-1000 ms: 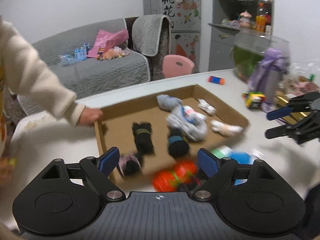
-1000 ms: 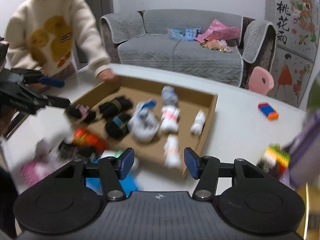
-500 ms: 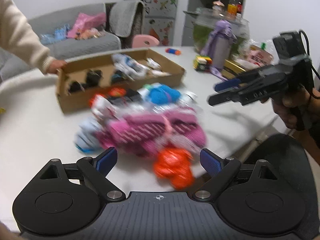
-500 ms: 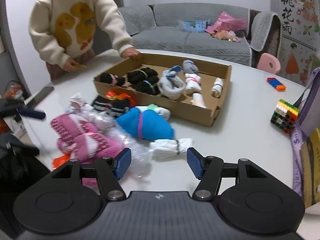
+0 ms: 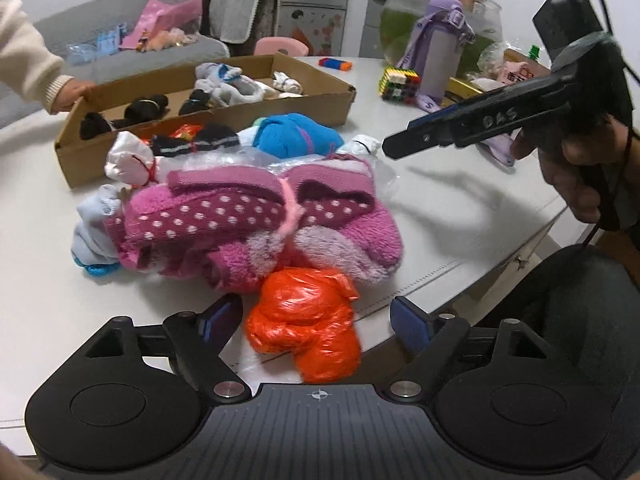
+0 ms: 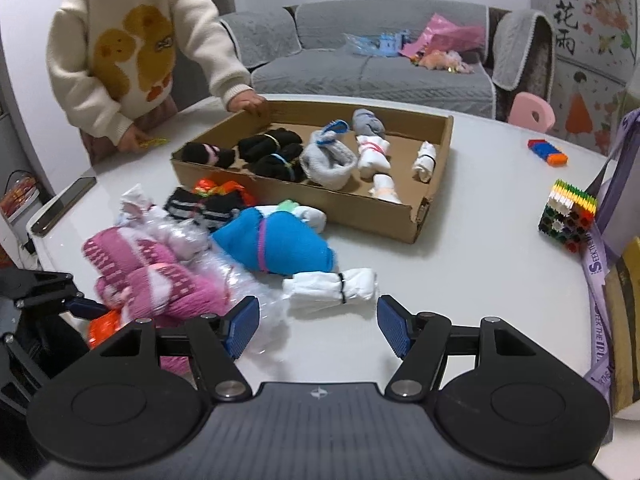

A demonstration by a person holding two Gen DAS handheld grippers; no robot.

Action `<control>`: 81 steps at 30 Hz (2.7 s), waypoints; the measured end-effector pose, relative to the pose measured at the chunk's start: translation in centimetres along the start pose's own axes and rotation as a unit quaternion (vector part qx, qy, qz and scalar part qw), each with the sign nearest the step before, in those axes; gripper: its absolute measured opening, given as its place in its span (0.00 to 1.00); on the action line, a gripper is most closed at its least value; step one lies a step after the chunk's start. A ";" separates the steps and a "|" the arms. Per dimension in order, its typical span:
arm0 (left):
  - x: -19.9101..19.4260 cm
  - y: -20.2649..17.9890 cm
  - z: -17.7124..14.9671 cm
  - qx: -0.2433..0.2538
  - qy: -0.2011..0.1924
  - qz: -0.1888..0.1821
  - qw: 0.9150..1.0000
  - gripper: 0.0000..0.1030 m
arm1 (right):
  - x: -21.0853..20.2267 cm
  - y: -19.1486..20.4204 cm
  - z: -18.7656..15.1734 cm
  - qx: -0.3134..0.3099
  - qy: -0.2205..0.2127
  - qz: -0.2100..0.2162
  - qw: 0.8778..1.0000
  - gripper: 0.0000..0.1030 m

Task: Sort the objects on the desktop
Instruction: 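Grasp the orange plastic-wrapped bundle with the left gripper while the right grasps the white sock pair, then lower both held items into the cardboard box and open both grippers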

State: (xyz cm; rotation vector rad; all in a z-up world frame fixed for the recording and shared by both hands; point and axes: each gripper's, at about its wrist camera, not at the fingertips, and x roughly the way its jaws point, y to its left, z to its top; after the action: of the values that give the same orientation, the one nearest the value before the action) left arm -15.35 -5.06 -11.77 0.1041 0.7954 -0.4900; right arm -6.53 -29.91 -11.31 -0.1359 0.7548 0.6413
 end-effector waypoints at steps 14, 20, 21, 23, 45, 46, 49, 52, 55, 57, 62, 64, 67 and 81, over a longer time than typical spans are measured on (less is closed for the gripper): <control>-1.3 0.9 -0.5 0.005 -0.004 0.038 0.999 0.55 | 2.7 -0.2 0.1 -0.011 0.015 -0.020 1.000 0.58; -2.4 1.3 -0.5 0.002 -0.010 0.049 0.999 0.54 | 3.8 -0.1 0.5 -0.001 0.016 -0.019 1.000 0.58; -2.7 1.5 -0.4 0.000 -0.012 0.052 0.999 0.54 | 4.2 0.0 0.6 0.000 0.018 -0.022 1.000 0.58; -3.5 1.8 -0.3 -0.006 -0.018 0.056 0.998 0.54 | 4.6 0.0 0.6 0.001 0.019 -0.024 1.000 0.60; -9.5 5.9 6.9 -0.005 -0.101 0.133 0.986 0.55 | -2.8 -1.8 5.6 0.025 -0.069 -0.040 0.996 0.52; -9.6 6.1 7.3 -0.003 -0.104 0.135 0.985 0.55 | -3.1 -1.8 6.3 0.023 -0.074 -0.038 0.996 0.53; -10.2 6.9 8.6 -0.003 -0.112 0.134 0.985 0.55 | -3.4 -2.0 8.4 0.019 -0.084 -0.027 0.996 0.53; -10.9 7.7 9.9 0.001 -0.120 0.136 0.983 0.55 | -3.2 -2.2 10.2 0.015 -0.090 -0.018 0.996 0.53; -11.2 8.7 11.5 0.002 -0.123 0.138 0.983 0.55 | -2.8 -2.4 11.4 0.017 -0.092 -0.010 0.996 0.52; -11.2 9.2 12.5 0.005 -0.126 0.141 0.982 0.55 | -2.4 -2.6 12.0 0.017 -0.092 -0.006 0.996 0.52; -10.9 10.7 15.2 0.003 -0.131 0.141 0.981 0.55 | -1.6 -3.2 13.5 0.026 -0.094 0.013 0.995 0.53; -10.5 11.4 15.9 0.000 -0.131 0.139 0.982 0.55 | -1.4 -3.1 14.0 0.029 -0.097 0.022 0.995 0.53; -9.8 12.2 16.8 -0.003 -0.127 0.134 0.983 0.55 | -0.6 -3.3 14.9 0.035 -0.098 0.039 0.994 0.53; -2.1 15.6 20.8 -0.006 -0.091 0.120 0.988 0.55 | 6.9 -1.7 18.4 0.024 -0.056 0.072 0.996 0.53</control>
State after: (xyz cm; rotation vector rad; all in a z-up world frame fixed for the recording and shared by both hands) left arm 4.23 3.88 2.86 0.1394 0.5965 -0.2613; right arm 9.20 -21.67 -2.76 -0.0010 0.6748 0.7619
